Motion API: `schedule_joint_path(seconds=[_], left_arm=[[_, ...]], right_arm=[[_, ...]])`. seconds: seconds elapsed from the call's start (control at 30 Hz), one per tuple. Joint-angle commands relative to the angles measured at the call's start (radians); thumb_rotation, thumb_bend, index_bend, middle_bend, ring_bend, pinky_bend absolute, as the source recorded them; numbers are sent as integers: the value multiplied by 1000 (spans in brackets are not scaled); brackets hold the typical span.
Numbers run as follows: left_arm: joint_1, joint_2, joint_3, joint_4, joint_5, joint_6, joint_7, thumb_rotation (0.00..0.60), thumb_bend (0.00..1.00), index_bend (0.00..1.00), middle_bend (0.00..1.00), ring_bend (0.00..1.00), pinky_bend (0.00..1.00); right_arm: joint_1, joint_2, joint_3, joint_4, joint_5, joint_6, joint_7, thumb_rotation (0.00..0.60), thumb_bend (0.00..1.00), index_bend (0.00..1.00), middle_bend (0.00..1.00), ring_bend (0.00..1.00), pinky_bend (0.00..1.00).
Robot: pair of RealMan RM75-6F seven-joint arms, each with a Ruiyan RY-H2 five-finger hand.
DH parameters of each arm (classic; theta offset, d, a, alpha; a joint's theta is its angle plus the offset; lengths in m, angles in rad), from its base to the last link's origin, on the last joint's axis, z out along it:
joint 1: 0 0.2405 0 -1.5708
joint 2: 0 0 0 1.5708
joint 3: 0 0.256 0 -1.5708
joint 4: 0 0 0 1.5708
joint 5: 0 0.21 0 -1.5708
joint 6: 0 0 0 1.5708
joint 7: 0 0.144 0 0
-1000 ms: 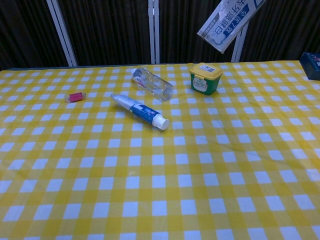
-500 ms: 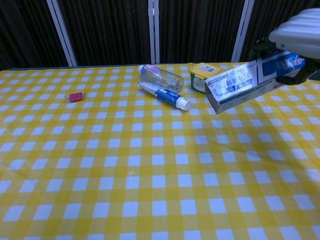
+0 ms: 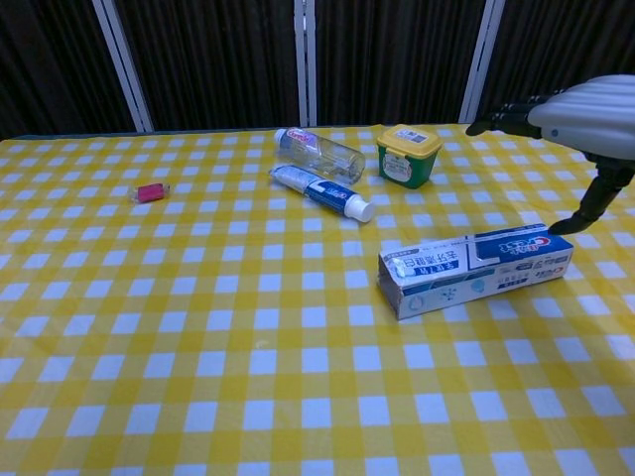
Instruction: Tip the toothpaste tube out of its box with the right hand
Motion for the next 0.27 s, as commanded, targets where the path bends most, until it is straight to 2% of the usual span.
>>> schedule_joint_path(seconds=[0.03,0.1,0.17,0.27], left_arm=[[4,3,0,-2,6,10,-6,600,0,0,0,0,0],[7,4,0,-2,14,22,-11,600,0,0,0,0,0],[14,4,-1,-1,33,46,-18,600,0,0,0,0,0],[19,1,1,8,52,64,-28,600,0,0,0,0,0]], right_arm=[[-55,69,-22,-61,-83,92,45,600,16,31,42,45,86],[-105,111,-43,-65,-177,179,106,600,13,45,39,18,34],[-206,164,-73,-53,-258,334,221,600,6,56,28,1,6],[-273,180,-102,-2,-324,434,315,600,0,54,5,0,0]])
